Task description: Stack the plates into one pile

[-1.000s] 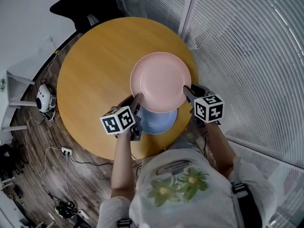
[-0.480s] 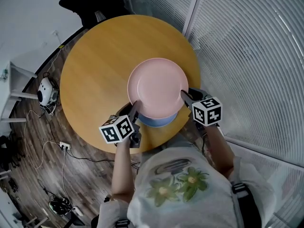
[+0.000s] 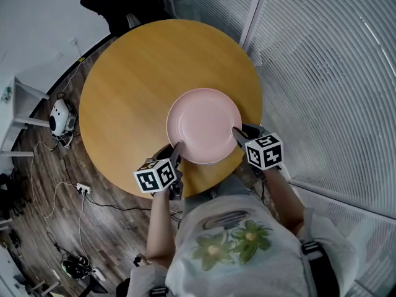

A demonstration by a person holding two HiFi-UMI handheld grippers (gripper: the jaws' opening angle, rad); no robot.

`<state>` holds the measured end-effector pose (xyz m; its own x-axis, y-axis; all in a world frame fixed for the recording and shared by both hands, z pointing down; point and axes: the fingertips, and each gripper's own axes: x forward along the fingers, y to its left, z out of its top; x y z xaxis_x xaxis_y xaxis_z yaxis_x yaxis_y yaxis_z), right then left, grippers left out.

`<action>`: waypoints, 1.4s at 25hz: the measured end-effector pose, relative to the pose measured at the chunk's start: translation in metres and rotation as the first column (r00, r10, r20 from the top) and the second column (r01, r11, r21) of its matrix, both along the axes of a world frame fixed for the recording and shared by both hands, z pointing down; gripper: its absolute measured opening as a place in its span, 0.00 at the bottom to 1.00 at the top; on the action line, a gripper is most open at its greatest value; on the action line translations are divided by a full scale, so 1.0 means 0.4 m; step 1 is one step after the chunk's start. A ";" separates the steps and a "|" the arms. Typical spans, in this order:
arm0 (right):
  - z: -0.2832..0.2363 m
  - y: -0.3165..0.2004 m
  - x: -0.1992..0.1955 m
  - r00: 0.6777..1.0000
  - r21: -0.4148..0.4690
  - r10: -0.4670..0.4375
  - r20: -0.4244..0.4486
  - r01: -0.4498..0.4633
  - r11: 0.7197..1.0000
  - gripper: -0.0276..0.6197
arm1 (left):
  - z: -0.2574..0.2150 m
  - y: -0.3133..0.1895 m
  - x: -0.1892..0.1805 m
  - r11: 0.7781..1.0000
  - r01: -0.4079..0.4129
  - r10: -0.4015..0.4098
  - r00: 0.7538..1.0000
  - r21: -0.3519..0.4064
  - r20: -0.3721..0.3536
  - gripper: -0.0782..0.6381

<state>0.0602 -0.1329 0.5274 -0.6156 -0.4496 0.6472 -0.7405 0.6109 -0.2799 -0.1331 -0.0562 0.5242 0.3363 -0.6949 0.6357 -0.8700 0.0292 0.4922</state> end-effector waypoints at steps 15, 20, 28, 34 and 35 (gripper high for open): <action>0.194 0.039 0.003 0.990 -0.117 -0.021 -0.136 0.005 0.993 0.22 | 0.194 0.065 0.019 0.975 -0.050 0.074 0.992 -0.217 0.099 0.26; 0.240 0.041 -0.003 0.988 -0.149 -0.026 -0.153 0.003 0.989 0.22 | 0.235 0.067 0.014 0.965 -0.051 0.074 0.994 -0.258 0.079 0.26; 0.302 0.038 -0.004 0.983 -0.167 -0.024 -0.180 -0.007 0.986 0.22 | 0.295 0.071 0.017 0.952 -0.075 0.107 0.990 -0.297 0.093 0.28; 0.336 0.030 0.006 0.984 -0.177 -0.023 -0.178 -0.009 0.984 0.22 | 0.324 0.064 0.033 0.942 -0.081 0.116 0.989 -0.324 0.091 0.31; 0.338 0.032 0.008 0.984 -0.168 -0.025 -0.178 -0.005 0.986 0.22 | 0.331 0.068 0.035 0.941 -0.083 0.118 0.989 -0.328 0.088 0.32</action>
<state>0.0634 -0.1200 0.6626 -0.4865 -0.3202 0.8129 -0.7822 0.5742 -0.2419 -0.1191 -0.0289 0.6565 0.3132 -0.4124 0.8555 -0.9226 0.0815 0.3771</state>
